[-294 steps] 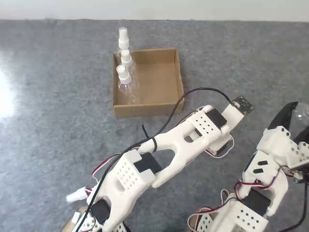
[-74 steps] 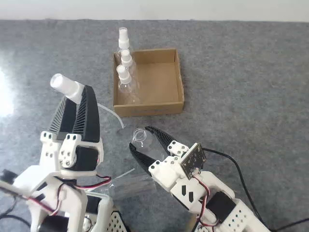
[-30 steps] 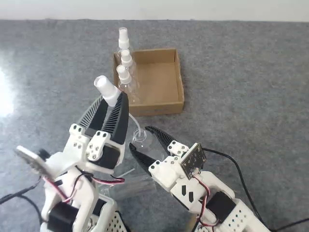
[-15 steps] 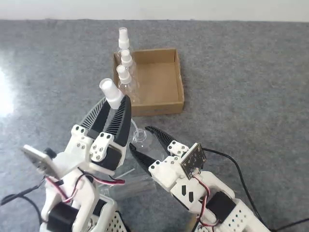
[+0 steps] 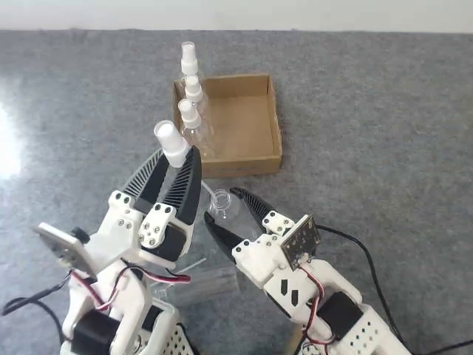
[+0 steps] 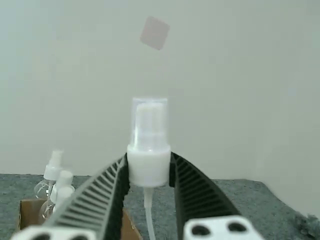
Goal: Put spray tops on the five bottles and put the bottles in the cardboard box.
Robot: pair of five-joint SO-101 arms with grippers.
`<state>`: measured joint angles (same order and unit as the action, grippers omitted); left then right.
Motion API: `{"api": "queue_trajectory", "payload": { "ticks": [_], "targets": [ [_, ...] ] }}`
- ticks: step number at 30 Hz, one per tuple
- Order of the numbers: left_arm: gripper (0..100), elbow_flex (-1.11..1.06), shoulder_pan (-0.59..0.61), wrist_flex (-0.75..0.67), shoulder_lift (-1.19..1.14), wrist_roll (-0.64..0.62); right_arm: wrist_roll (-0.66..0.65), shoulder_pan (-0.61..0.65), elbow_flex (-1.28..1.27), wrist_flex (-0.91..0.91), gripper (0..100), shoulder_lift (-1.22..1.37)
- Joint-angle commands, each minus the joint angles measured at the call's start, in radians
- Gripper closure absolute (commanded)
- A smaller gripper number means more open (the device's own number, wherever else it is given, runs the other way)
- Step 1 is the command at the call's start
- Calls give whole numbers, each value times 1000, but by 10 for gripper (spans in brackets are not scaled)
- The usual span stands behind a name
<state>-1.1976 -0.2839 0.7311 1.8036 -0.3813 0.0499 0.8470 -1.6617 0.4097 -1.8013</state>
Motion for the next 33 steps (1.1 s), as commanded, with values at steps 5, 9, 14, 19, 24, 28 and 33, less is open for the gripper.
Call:
{"api": "queue_trajectory", "payload": {
  "ticks": [5,9,14,19,24,28,33],
  "targets": [
    [987,5,-9,-5,18,11,-5,-15,-20,-1,974,-12],
    [987,-4,-60,-2,17,15,-81,-16,-20,4,974,-10],
    [987,-64,-112,-49,15,69,-87,-18,-20,4,974,-13],
    [987,-101,-140,-77,15,80,-87,-21,-20,4,976,-13],
    [987,-101,-140,-75,15,80,-86,-56,-20,4,976,-13],
    [987,-102,-138,-72,15,80,-86,-58,-20,5,977,-13],
    [987,-145,-149,-77,15,78,-86,-58,-20,5,978,-13]
  ]
}}
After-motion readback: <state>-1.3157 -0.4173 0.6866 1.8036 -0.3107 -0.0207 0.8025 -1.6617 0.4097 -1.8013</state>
